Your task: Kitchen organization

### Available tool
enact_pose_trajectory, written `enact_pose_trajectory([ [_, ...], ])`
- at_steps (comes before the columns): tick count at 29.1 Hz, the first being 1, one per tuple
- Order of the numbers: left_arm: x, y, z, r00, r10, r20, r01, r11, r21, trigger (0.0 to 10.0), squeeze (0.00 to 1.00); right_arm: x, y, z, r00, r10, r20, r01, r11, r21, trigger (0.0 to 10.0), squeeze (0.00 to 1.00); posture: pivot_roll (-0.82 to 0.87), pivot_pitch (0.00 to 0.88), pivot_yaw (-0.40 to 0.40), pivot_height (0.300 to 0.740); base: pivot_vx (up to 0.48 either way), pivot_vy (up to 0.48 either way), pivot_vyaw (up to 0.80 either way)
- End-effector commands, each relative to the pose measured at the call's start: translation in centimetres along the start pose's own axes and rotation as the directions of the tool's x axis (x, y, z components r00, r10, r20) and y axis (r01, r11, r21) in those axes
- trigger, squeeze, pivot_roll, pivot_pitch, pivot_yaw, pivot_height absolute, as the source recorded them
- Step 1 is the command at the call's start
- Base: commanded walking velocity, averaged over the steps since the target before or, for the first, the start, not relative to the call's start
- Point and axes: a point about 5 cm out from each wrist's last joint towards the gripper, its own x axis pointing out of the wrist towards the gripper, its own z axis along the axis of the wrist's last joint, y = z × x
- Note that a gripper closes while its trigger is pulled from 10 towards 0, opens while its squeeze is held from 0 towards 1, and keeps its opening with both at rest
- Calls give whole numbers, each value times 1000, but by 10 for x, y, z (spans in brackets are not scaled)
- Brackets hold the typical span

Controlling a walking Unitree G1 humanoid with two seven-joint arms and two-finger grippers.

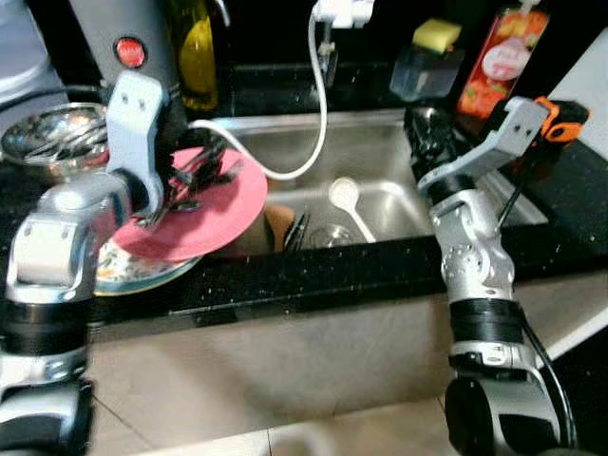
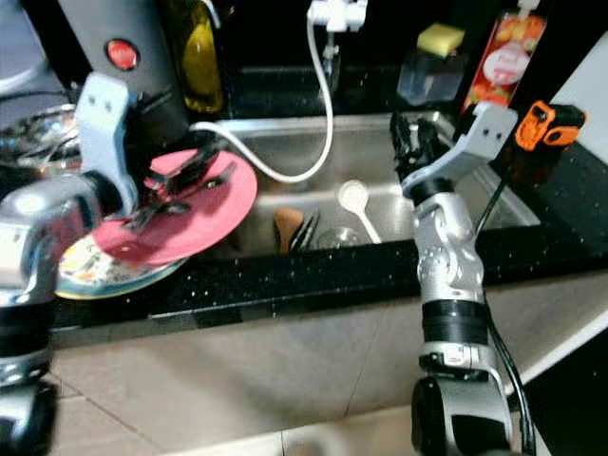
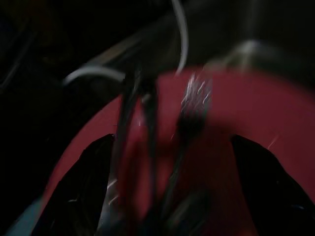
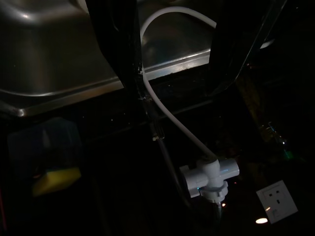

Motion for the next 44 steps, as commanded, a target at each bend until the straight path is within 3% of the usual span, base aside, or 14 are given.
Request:
enact_pose_trajectory([
  [1,-5,5,5,1000,6,-12,-4,983,183,10000,0,1,2,-1,1000,7,-10,-7,1000,-2,10000,0,295,0,-41,740,0,0,0],
  [4,-9,9,8,999,9,-41,6,937,349,10000,0,1,3,-1,1000,8,-10,-8,1000,0,10000,0,294,0,-36,740,0,0,0],
  [6,-21,21,20,998,-4,-69,39,858,512,10000,0,0,3,-1,1000,6,-8,-6,1000,1,10000,0,294,0,-36,740,0,0,0],
  [8,-24,26,23,997,-4,-74,44,832,552,10000,0,0,2,-1,1000,5,-8,-5,1000,2,10000,0,294,0,-36,740,0,0,0],
  [12,-35,57,14,973,52,-223,134,661,738,10000,0,-1,0,-3,1000,-5,-11,5,1000,5,10000,0,306,0,-34,740,0,0,0],
  [15,-28,61,2,959,80,-271,172,598,783,10000,0,0,2,-4,1000,-2,-12,2,1000,11,10000,0,307,0,-31,740,0,0,0],
  [18,-4,48,12,996,-3,-94,56,822,567,10000,0,1,6,-5,1000,3,-9,-3,1000,14,10000,0,288,0,-22,740,0,0,0],
  [21,-3,47,14,997,-14,-74,52,841,539,10000,0,0,6,-5,1000,3,-8,-3,1000,15,10000,0,288,0,-22,740,0,0,0],
  [23,5,42,22,999,-28,30,15,936,351,10000,0,-2,4,-4,1000,-5,-6,6,1000,10,10000,0,279,0,-23,740,0,0,0],
  [25,8,43,26,997,-19,76,0,968,250,10000,0,-3,2,-4,1000,-10,-7,10,1000,7,10000,0,279,0,-23,740,0,0,0],
  [28,11,44,30,994,-11,109,-9,984,177,10000,0,-3,1,-3,1000,-14,-9,14,1000,4,10000,0,279,0,-23,740,0,0,0],
  [33,21,52,35,990,55,133,-23,972,-235,10000,0,-3,3,-4,1000,-9,-11,9,1000,5,10000,0,278,0,-24,740,0,0,0],
  [37,21,34,26,996,-6,90,40,927,-373,10000,0,-3,3,-5,1000,-7,-12,7,1000,4,10000,0,275,0,-20,740,0,0,0],
  [44,5,-6,1,985,-170,4,154,884,-442,10000,0,-6,0,-6,1000,-16,-23,16,1000,2,10000,0,296,0,-34,740,0,0,0],
])
